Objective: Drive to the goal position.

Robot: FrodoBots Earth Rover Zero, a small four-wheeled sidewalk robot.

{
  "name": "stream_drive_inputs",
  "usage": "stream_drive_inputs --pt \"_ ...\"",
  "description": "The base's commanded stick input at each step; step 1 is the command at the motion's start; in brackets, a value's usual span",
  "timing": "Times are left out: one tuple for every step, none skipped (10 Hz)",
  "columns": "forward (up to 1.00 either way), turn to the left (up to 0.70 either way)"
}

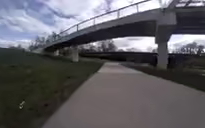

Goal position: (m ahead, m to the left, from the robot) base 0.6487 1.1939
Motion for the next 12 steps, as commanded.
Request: stream_drive_inputs --pt "1.0 0.0" --pt "1.0 0.0" --pt "1.0 -0.14" --pt "1.0 -0.34" --pt "1.0 -0.2" --pt "1.0 -0.08" --pt "1.0 0.0" --pt "1.0 0.0" --pt "1.0 0.0" --pt "1.0 0.0" --pt "1.0 0.0" --pt "1.0 0.0"
